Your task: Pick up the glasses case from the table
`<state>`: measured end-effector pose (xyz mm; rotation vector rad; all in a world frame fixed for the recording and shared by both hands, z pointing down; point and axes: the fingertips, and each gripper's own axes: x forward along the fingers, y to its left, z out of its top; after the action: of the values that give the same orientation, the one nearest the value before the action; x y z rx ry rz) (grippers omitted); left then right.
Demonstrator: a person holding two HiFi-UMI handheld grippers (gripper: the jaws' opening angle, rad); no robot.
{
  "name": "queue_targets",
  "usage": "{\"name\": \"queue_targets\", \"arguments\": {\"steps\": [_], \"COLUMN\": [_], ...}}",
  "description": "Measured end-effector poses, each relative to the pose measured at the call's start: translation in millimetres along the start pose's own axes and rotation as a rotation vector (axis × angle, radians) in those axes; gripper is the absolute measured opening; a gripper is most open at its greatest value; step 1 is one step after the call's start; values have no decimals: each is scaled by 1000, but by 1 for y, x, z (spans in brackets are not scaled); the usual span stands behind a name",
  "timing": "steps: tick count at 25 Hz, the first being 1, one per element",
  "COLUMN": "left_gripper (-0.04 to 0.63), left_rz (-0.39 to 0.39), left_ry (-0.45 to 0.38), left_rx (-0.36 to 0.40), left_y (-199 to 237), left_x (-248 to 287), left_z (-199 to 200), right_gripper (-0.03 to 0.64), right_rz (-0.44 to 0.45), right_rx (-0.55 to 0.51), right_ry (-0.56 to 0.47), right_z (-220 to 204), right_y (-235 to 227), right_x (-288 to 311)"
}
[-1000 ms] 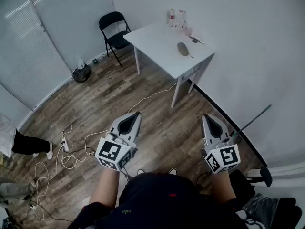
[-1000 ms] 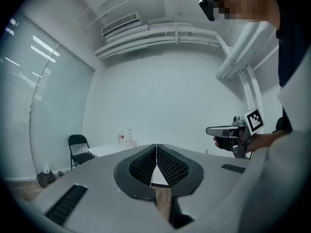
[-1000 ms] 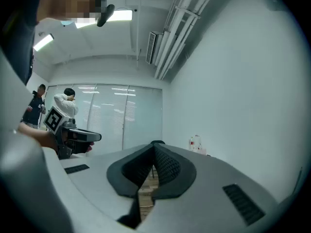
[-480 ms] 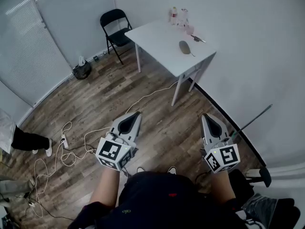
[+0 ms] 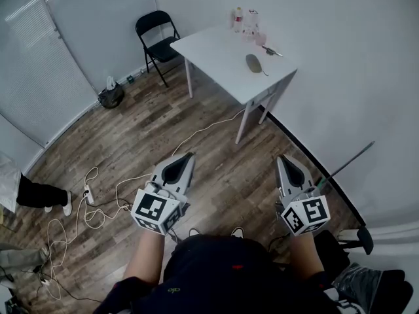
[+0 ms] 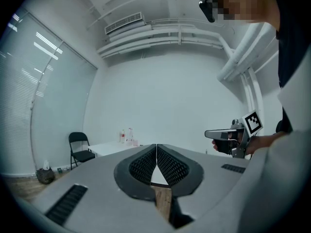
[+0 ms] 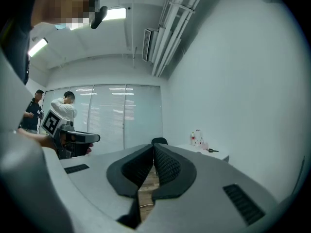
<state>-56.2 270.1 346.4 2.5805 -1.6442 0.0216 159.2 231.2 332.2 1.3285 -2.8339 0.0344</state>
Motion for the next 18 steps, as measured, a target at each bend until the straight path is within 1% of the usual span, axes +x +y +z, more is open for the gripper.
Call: {"name": "queue_targets", "arguments": {"steps": [6, 12, 18], "left_gripper": [23, 23, 23], "left_rz": [-21, -42, -64], "left_ry": [-4, -3, 23], "left_rx": [-10, -18, -42], "left_y": [19, 51, 75], "left_x": [-8, -28, -38], "left_z": [-2, -9, -28], "right_gripper": [20, 20, 20], "right_rz": [-8, -38, -62], "right_rx": [-2, -18, -29], "right_ry": [23, 39, 62], "right_z": [-4, -9, -24], "right_y": [19, 50, 72], "right_x": [15, 30, 39]}}
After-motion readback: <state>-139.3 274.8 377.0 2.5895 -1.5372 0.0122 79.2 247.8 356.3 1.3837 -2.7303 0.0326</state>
